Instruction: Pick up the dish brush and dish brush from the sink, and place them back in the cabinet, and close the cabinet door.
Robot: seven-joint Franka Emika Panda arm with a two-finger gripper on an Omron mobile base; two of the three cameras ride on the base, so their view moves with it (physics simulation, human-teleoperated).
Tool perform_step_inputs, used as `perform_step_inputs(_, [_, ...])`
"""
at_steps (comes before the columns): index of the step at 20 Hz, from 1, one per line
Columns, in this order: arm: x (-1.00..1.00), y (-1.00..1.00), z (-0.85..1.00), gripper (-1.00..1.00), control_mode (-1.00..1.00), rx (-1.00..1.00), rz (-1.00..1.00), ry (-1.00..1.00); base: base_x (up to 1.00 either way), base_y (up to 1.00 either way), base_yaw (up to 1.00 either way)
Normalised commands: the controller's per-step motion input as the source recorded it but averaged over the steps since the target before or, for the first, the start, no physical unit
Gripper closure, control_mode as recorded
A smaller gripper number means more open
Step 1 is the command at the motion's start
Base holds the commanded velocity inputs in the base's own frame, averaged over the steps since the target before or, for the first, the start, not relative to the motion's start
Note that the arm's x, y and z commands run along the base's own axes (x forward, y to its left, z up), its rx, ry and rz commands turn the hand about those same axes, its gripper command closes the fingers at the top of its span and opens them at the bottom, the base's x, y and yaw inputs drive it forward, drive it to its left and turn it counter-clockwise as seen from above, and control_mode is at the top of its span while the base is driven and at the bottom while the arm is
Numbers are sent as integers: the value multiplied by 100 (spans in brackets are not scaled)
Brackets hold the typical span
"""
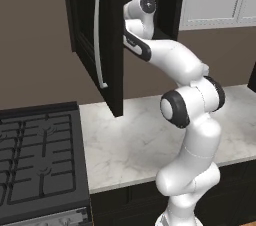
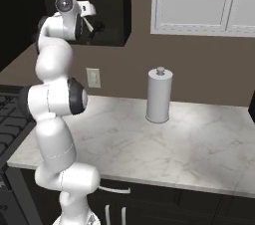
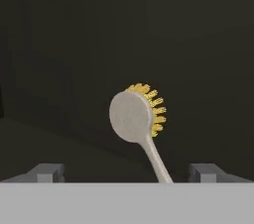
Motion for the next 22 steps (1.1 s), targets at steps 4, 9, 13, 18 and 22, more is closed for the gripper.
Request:
perform_step_inputs(4, [-5, 0, 0, -100, -100, 0, 5, 7, 0, 0, 0])
perform_step_inputs(9, [0, -6, 0, -100, -100, 0, 9, 2, 0, 0, 0])
perform_step_inputs(13, [-6, -8, 0, -100, -100, 0, 7, 0, 0, 0, 0])
perform_step_inputs(18, [-35, -7, 0, -100, -100, 0, 3, 0, 0, 0, 0])
perform_step_inputs(22, [-59, -9, 0, -100, -100, 0, 0, -1, 0, 0, 0])
